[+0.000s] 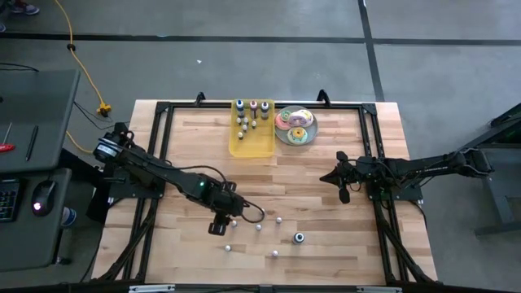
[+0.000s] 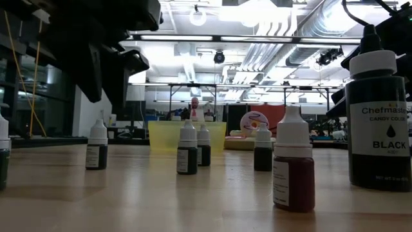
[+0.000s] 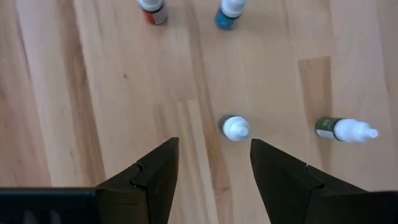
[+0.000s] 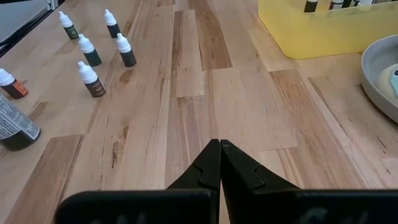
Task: Pick & Place food coloring
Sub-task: Put the small black food coloring bottle into the bin
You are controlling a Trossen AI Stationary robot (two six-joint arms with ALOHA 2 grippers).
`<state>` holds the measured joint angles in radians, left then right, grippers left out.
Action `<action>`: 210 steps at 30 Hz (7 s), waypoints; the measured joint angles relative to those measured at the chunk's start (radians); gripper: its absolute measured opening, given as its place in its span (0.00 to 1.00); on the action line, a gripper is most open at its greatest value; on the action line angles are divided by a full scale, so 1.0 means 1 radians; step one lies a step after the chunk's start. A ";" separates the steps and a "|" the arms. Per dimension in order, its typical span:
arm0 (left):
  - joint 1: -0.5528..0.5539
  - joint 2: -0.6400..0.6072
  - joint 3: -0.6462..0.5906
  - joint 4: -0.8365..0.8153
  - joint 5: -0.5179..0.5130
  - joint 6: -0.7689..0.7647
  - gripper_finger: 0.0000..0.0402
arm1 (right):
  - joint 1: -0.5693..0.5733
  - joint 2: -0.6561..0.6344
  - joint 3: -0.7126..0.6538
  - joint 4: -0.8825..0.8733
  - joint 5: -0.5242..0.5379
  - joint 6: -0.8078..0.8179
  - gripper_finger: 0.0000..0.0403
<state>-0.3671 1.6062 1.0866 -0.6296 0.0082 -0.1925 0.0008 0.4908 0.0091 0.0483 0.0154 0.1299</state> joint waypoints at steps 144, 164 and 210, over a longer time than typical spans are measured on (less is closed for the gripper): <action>0.427 -0.262 0.376 -0.467 -0.429 0.008 0.13 | 0.000 0.007 0.000 0.000 0.000 0.000 0.00; 0.782 0.050 0.498 -0.219 -0.227 0.112 0.13 | 0.000 0.007 0.000 0.000 0.000 0.000 0.00; 0.773 0.713 1.081 -0.512 -0.251 -0.079 0.13 | 0.000 0.007 0.000 0.000 0.000 0.000 0.00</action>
<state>0.4057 2.3190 2.1677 -1.1418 -0.2426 -0.2713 0.0008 0.4980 0.0092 0.0486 0.0152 0.1299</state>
